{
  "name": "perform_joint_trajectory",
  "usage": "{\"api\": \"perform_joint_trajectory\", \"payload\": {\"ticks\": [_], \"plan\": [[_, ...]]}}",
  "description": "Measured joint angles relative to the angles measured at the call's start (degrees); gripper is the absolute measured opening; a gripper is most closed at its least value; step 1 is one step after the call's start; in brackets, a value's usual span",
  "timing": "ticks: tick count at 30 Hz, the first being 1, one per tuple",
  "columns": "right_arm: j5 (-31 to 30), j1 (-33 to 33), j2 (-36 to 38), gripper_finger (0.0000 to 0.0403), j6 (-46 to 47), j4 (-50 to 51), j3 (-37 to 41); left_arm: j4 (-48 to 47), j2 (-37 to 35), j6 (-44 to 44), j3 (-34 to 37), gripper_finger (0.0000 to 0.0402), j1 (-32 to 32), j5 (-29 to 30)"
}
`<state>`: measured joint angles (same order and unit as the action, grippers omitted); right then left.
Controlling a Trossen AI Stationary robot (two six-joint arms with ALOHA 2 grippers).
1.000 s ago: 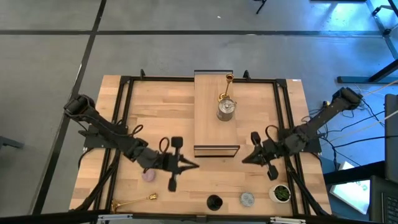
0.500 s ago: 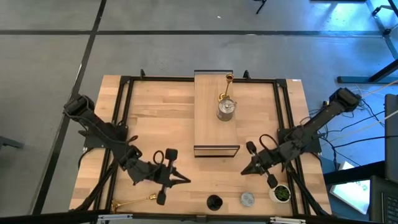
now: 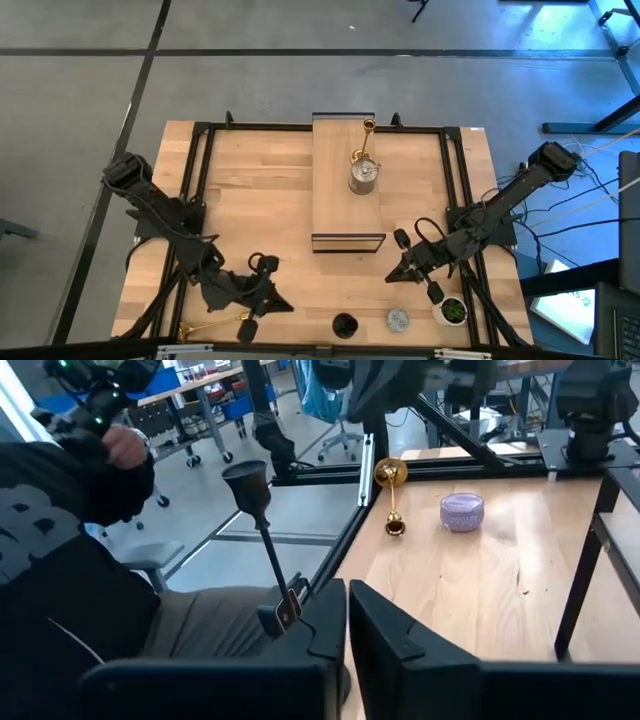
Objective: Pick & Place candle stick holders
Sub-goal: Put the golden candle holder on the shelf
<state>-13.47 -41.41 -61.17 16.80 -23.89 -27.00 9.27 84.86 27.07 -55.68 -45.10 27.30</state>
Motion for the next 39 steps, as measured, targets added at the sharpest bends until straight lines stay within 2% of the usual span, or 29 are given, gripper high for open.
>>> {"api": "perform_joint_trajectory", "payload": {"ticks": [4,9,13,16,18,22,26,29,34,39], "plan": [[-0.1,0.0,0.0,0.0033,0.4,0.0,0.0,-8.8,0.3,8.3,-1.4,0.0002,-3.5,1.5],[-1.3,0.0,0.0,0.0039,0.4,0.0,0.0,-26.1,3.5,20.2,-11.0,0.0002,-6.7,-0.5],[-1.4,0.0,0.0,0.0039,1.1,0.1,0.0,-44.7,9.0,31.7,-21.4,0.0002,-7.9,-7.2],[-1.4,0.0,0.0,0.004,1.4,0.2,0.0,-57.9,13.4,42.0,-27.4,0.0002,-7.9,-15.7],[-1.4,0.0,0.0,0.004,1.9,0.3,0.0,-63.3,15.6,47.8,-29.6,0.0002,-7.5,-22.4],[-1.4,0.0,0.0,0.004,2.3,0.4,0.0,-67.3,18.4,55.5,-30.0,0.0007,-7.0,-35.1],[-1.4,0.0,0.0,0.004,2.3,0.5,0.0,-69.9,21.3,57.6,-30.0,0.0032,-6.7,-43.1],[-1.4,0.0,0.0,0.004,2.1,0.5,0.0,-71.2,22.4,57.7,-30.0,0.006,-6.2,-42.7],[-1.3,0.0,0.0,0.004,1.4,0.5,0.0,-67.7,23.5,56.7,-30.0,0.0111,-6.1,-35.8],[-1.2,0.0,0.0,0.004,0.8,0.5,0.0,-67.3,26.0,55.0,-30.0,0.0137,-6.6,-35.4]]}}
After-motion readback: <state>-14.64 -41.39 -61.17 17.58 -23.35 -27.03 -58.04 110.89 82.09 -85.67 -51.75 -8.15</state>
